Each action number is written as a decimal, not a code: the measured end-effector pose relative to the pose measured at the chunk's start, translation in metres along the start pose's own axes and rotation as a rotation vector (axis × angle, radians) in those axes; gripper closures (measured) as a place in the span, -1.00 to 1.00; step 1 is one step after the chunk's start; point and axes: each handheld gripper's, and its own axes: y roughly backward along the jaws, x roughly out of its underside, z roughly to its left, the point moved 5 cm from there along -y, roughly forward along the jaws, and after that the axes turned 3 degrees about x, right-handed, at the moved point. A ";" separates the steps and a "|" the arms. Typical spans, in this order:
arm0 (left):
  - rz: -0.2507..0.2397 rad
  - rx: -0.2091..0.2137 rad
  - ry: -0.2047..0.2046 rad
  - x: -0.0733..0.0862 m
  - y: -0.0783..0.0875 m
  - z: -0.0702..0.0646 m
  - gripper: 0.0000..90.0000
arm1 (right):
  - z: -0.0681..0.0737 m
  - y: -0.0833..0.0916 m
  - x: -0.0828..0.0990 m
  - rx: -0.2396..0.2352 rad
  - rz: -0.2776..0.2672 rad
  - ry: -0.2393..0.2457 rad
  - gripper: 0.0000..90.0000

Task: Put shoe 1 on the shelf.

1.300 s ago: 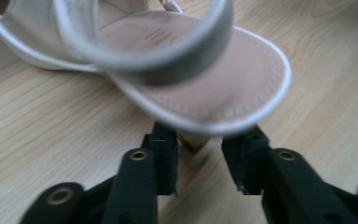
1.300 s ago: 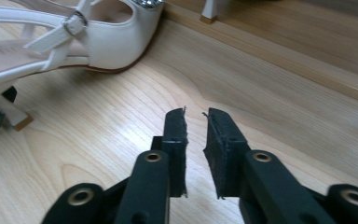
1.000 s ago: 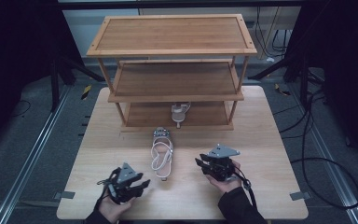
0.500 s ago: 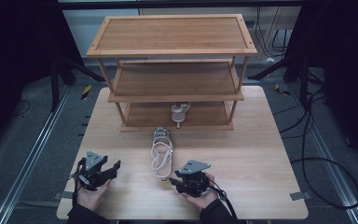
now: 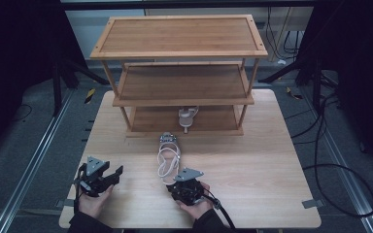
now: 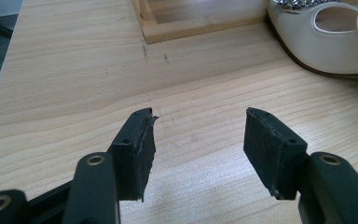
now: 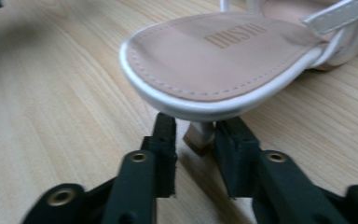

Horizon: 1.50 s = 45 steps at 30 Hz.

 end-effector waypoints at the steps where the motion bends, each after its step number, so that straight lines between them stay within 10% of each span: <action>1: 0.001 0.000 -0.001 0.000 0.000 0.000 -0.07 | -0.001 0.000 0.000 0.002 -0.002 -0.006 0.66; 7: -0.001 -0.002 -0.002 0.000 0.001 0.000 -0.06 | -0.006 0.007 0.002 0.031 0.015 0.007 0.77; 24: -0.005 0.014 0.003 0.000 0.000 0.000 -0.06 | -0.075 0.038 0.014 0.154 0.031 -0.007 0.90; 31: -0.002 0.017 0.009 0.002 -0.001 0.003 -0.07 | -0.080 0.054 0.013 0.113 -0.030 -0.004 0.54; 39: -0.005 0.009 0.018 0.001 -0.002 0.006 -0.11 | -0.072 0.068 -0.007 0.093 -0.155 0.006 -0.44; 45: -0.007 0.006 0.023 0.001 -0.002 0.008 -0.11 | -0.069 0.050 -0.022 0.086 -0.144 0.000 -0.58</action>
